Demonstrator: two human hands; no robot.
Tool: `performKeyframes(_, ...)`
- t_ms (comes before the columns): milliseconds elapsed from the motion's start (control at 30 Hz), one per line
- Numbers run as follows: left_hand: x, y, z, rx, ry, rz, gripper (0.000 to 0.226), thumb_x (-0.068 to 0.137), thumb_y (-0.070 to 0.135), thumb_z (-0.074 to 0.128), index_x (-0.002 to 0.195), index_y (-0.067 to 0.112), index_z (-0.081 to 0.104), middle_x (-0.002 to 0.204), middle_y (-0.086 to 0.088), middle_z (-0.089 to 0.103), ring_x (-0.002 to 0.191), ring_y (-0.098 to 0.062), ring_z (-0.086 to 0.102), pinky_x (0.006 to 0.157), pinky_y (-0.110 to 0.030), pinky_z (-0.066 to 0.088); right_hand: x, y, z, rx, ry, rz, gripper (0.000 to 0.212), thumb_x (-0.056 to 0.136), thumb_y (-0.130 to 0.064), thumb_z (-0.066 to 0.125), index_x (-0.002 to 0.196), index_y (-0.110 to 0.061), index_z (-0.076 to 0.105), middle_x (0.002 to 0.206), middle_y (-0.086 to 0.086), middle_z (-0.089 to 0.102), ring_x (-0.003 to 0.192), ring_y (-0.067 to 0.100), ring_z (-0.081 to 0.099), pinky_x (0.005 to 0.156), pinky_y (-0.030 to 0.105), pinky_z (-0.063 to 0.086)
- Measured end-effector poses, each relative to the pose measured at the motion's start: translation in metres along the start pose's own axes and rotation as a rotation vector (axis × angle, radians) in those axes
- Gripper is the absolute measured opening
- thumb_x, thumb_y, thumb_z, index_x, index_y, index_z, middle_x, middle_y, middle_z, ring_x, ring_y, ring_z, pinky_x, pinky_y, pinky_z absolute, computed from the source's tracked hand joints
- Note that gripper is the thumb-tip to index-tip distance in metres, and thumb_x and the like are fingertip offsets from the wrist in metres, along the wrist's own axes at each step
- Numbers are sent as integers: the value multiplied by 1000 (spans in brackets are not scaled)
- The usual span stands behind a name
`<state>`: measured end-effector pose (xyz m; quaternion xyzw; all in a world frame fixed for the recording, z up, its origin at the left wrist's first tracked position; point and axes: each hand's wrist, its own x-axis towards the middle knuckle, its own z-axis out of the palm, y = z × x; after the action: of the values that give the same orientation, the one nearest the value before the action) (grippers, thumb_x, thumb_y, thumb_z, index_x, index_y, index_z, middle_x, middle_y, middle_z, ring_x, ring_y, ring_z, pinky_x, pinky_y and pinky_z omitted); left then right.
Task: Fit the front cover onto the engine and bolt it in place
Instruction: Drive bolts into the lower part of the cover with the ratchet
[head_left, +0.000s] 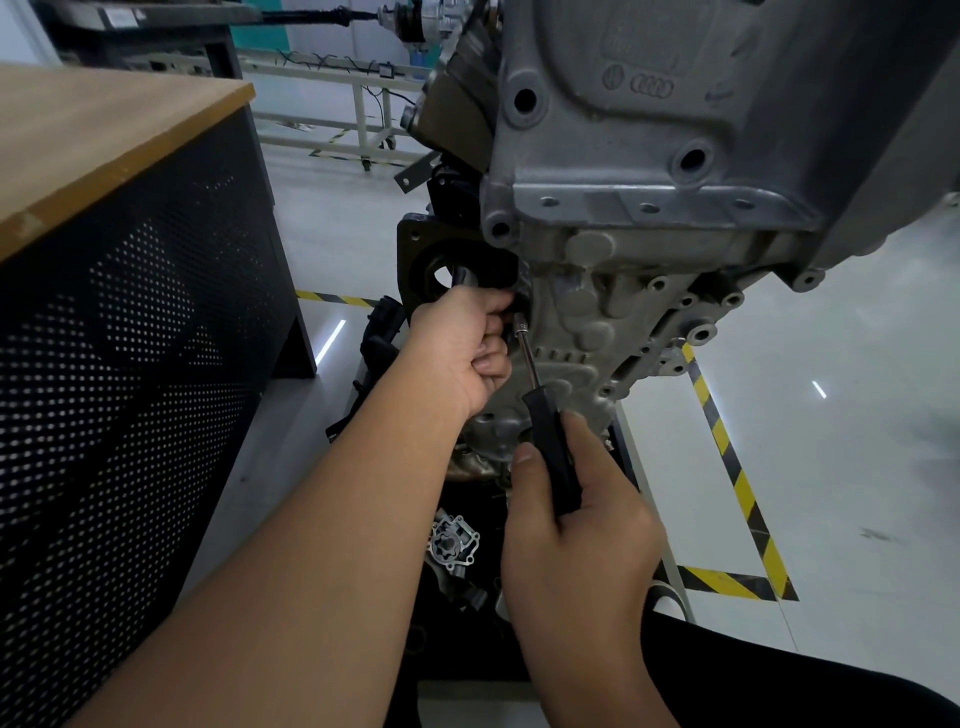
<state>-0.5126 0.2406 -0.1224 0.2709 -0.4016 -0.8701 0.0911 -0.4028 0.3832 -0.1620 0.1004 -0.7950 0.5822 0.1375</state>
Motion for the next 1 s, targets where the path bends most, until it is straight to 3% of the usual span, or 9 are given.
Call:
performKeyframes(67,0,-1,0,-7,5,2,24,93,6,59,76,17,46,57,5,33,33,-5,20,32,-17,17,1,1,0,-4,1,-12,38,93,-26,69,130,-17,71,84,-2,72,74,11,68,67,28,58)
performKeyframes(167,1,-2,1,-3,20,14,24,92,5,60,75,16,47,56,5,34,33,-5,20,32,-17,17,3,2,1,40,13,1,34,93,-33,64,122,-19,75,77,-9,69,70,4,65,60,10,46)
performKeyframes(267,2,1,2,44,44,4,23,92,5,63,77,15,48,56,5,35,33,-5,20,31,-17,17,4,4,3,72,-20,30,29,94,-31,63,116,-15,74,73,-13,62,67,0,59,58,6,40)
performKeyframes(567,-4,4,4,134,48,-27,23,93,13,69,80,15,50,55,5,36,32,-6,20,32,-16,17,-1,-4,8,54,23,-10,22,95,-19,67,115,-21,75,70,-15,67,70,2,66,59,10,45)
performKeyframes(667,-2,1,3,97,51,28,24,91,8,69,78,15,49,53,4,36,35,-7,22,34,-16,18,0,-6,7,53,13,-5,14,96,-15,68,103,-25,74,64,-11,63,60,1,61,52,7,41)
performKeyframes(767,-1,1,1,71,25,43,24,91,4,64,76,15,48,53,3,35,36,-7,21,34,-16,17,2,-9,4,-118,11,-70,22,95,-20,65,115,-18,74,70,-10,65,64,5,60,57,6,38)
performKeyframes(867,-1,0,1,76,38,60,23,91,3,63,76,14,51,49,4,35,34,-7,21,35,-16,17,4,-15,2,-380,24,-182,37,95,-21,65,131,-15,69,76,1,66,63,16,56,54,20,35)
performKeyframes(933,0,-1,3,65,54,63,22,91,2,64,78,14,51,49,4,35,33,-7,21,34,-16,17,5,-19,1,-477,11,-174,43,91,-16,72,134,-11,67,73,3,64,57,16,47,49,18,26)
performKeyframes(1000,0,-2,3,53,72,58,23,90,3,66,77,14,51,48,5,34,32,-7,20,33,-15,17,4,-28,1,-419,-60,-83,37,91,-17,72,128,-16,71,72,-2,65,58,12,47,47,18,27)
